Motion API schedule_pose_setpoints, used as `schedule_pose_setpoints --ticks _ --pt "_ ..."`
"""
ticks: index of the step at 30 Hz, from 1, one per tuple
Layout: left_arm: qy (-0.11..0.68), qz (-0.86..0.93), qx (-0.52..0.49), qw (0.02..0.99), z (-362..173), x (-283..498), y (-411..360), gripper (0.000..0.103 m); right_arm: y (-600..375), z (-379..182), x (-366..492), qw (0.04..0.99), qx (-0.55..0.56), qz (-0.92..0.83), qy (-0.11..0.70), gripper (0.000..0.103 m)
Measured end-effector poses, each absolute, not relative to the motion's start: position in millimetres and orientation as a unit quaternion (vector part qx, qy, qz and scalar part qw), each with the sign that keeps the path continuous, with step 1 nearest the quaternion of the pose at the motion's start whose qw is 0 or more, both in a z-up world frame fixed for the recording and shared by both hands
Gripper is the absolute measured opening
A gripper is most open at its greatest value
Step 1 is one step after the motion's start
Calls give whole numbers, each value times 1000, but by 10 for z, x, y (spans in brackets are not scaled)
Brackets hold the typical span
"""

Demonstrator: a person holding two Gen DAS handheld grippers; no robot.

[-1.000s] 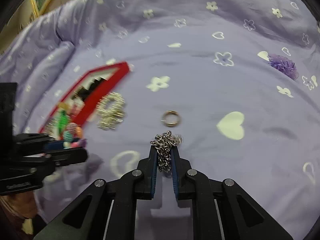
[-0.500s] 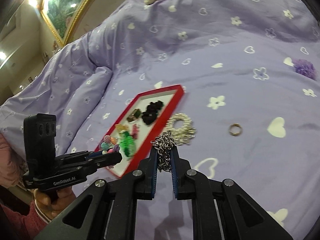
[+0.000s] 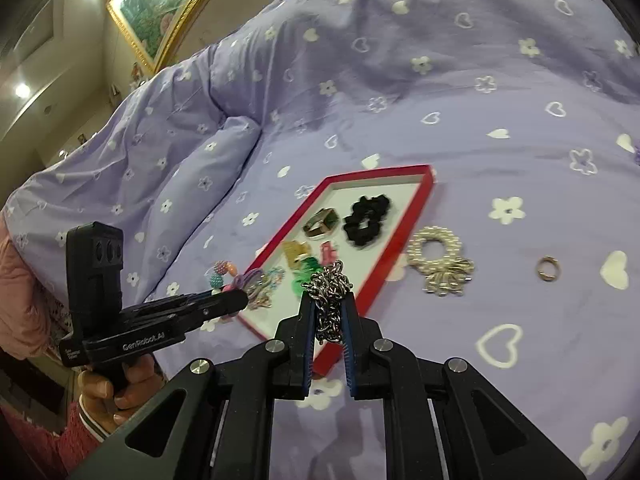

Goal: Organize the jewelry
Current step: 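Carry the bead charm and silver chain into the box and open both tools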

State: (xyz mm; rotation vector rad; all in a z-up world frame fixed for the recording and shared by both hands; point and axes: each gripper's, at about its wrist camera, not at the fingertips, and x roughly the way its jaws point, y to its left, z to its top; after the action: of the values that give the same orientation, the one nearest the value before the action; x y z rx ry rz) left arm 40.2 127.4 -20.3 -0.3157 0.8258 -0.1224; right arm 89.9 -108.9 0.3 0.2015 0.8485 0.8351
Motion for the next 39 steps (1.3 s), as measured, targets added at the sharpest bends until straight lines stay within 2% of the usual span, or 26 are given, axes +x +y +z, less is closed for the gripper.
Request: schedule_pose_setpoints --ticks 21,39 --pt "420 -17 -151 895 -460 551 1684 15 -375 -182 1058 800 67 419 425 12" --pt "489 -11 -141 861 -855 867 1695 15 -41 -613 1250 785 3 396 477 12"
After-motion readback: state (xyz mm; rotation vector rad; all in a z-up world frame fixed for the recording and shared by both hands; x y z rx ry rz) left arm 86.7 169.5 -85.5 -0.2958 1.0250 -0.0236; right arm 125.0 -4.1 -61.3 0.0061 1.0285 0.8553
